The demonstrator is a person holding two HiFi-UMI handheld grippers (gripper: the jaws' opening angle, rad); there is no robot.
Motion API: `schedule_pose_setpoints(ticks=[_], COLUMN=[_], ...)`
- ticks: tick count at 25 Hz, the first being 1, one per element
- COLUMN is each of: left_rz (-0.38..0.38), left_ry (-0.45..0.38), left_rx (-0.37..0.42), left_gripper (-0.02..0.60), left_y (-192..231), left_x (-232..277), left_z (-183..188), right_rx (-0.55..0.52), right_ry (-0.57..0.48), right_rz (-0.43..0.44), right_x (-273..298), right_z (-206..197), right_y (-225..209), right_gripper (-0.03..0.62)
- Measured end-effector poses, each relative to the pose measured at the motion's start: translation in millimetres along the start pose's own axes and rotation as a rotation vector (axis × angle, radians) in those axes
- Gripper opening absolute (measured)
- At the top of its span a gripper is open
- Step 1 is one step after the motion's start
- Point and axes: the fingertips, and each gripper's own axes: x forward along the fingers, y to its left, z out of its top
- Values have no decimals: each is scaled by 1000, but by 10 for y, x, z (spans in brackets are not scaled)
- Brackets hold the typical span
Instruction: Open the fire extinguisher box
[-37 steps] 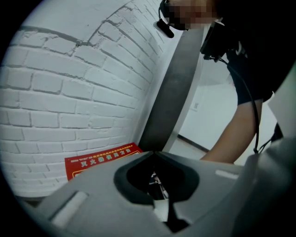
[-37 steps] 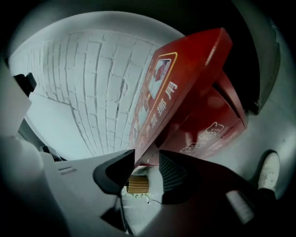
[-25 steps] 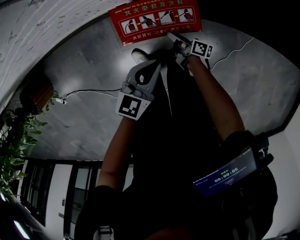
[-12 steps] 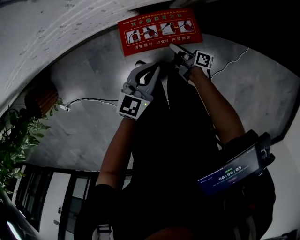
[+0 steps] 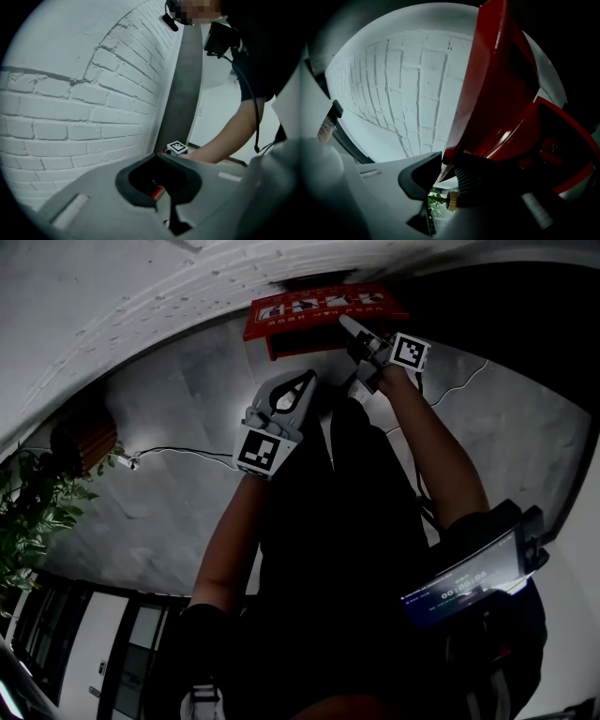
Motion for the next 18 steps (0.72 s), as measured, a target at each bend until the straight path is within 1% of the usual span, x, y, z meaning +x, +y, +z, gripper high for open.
schedule_pose_setpoints(ticks=[2,5,7,11,13,15,16,18], left_rz=[-5,-6,-5,13,17,19,19,17], left_ry=[4,4,0,-17,-13,-10,-12,-14], left_rx=[-4,33,23,9,4,0,0,2], left_gripper=[2,2,2,2,2,2,2,2], left_y=[5,32,57,129,149,162,164,162], left_x=[1,-8,-32,-70,-85,-90,-89,-85], left_z=[47,120,151,153,160,146,130,124], right_rx=[0,25,28,-39,-21,37,44,23], right_ry=[-14,-41,-57,-68,-82,-108,-119,-125], right_rz=[-15,-42,-49,-35,-69,-128,-134,-107], right_x=[67,137,191,333,373,378,387,416], right_z=[113,244,321,508,582,645,686,753], right_y=[-11,-42,-46,-7,-35,-104,-110,-71], right_gripper=[87,89,89,89,101,126,145,153])
